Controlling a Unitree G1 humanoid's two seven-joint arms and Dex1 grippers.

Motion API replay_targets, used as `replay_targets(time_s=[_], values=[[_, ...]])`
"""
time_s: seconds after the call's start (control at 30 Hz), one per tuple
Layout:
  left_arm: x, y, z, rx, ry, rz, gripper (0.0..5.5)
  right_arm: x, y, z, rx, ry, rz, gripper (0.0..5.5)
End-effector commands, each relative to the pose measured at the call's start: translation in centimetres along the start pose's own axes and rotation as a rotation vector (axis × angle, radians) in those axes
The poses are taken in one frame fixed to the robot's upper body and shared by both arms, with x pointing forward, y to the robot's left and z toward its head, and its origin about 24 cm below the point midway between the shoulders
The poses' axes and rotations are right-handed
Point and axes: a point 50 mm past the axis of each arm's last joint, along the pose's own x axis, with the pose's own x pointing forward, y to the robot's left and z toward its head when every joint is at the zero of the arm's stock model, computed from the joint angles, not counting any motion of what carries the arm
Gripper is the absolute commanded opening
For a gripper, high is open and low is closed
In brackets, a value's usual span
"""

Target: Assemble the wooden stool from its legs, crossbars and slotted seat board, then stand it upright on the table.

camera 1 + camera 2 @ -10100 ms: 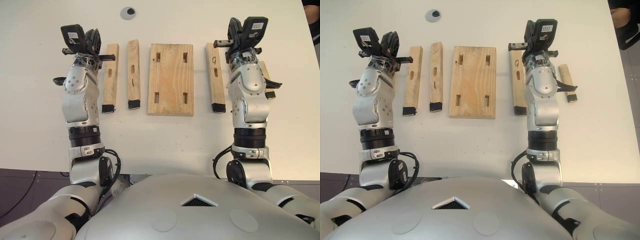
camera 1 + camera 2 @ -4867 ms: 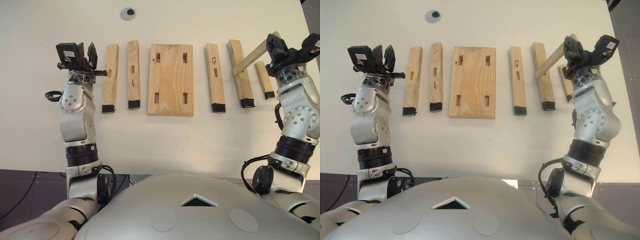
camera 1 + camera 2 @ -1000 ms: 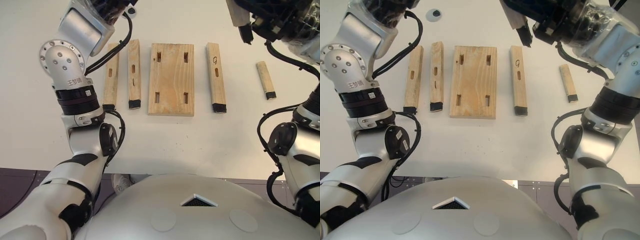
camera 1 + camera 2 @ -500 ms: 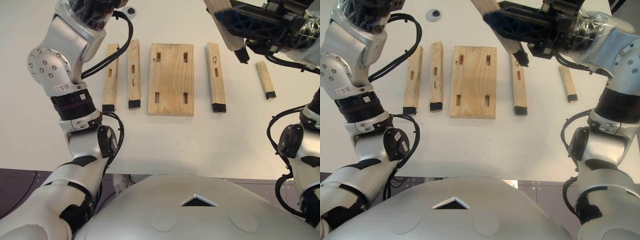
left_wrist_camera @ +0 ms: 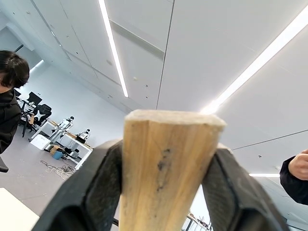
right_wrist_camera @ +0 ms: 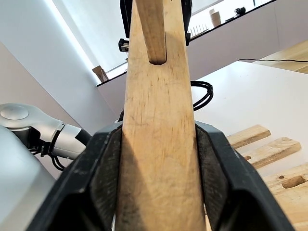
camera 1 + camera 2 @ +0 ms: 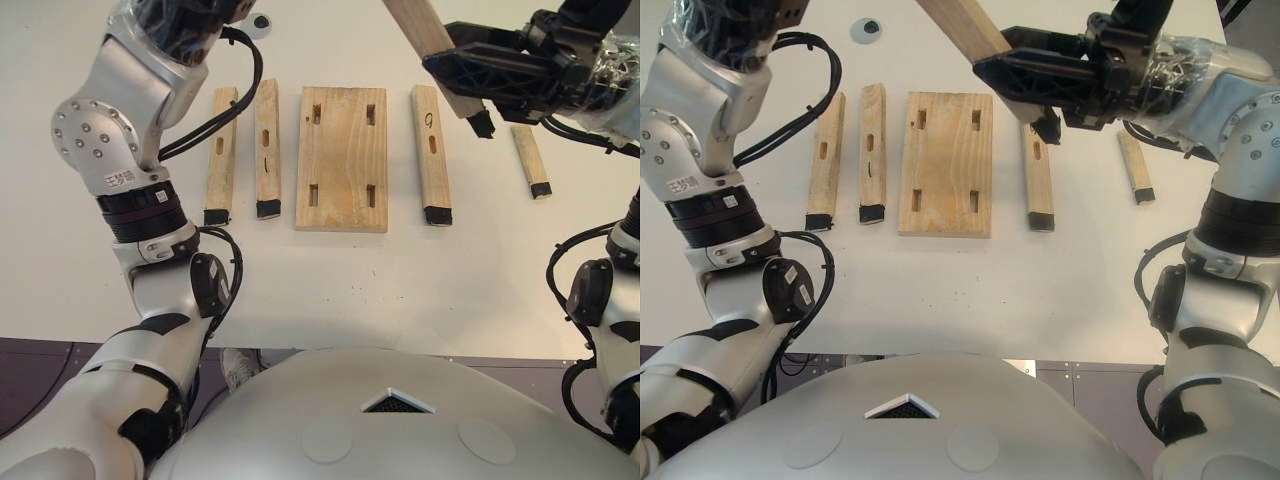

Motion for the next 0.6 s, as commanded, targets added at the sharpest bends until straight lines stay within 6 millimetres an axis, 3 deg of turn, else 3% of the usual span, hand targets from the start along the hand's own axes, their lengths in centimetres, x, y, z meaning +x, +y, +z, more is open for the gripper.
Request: replay_targets(time_s=[0.03, 0.17, 0.27, 0.4, 0.6], values=[[-0.8, 0.1, 1.5, 0.045, -0.108, 0.024, 2.20, -0.5, -0.8, -0.1, -0.001, -0.007, -0.076, 2.71], [-2.4, -0.3, 3.8, 0.154, -0.146, 0.084, 2.13, -0.9, -1.6, -1.9, 0.044, 0.034, -0.141, 3.38], [-4.5, -0.2, 4.6, 0.263, -0.078, 0.195, 2.08, -2.1, -3.2, -3.4, 0.020, 0.083, -0.311, 3.69], [-7.9, 0.7, 3.2, 0.407, 0.123, 0.356, 2.06, -4.0, -7.4, -3.5, -0.087, 0.009, -0.718, 3.11], [-10.5, 1.3, 1.0, 0.422, 0.262, 0.382, 2.05, -6.1, -10.4, -3.3, -0.119, -0.119, -1.034, 1.97]])
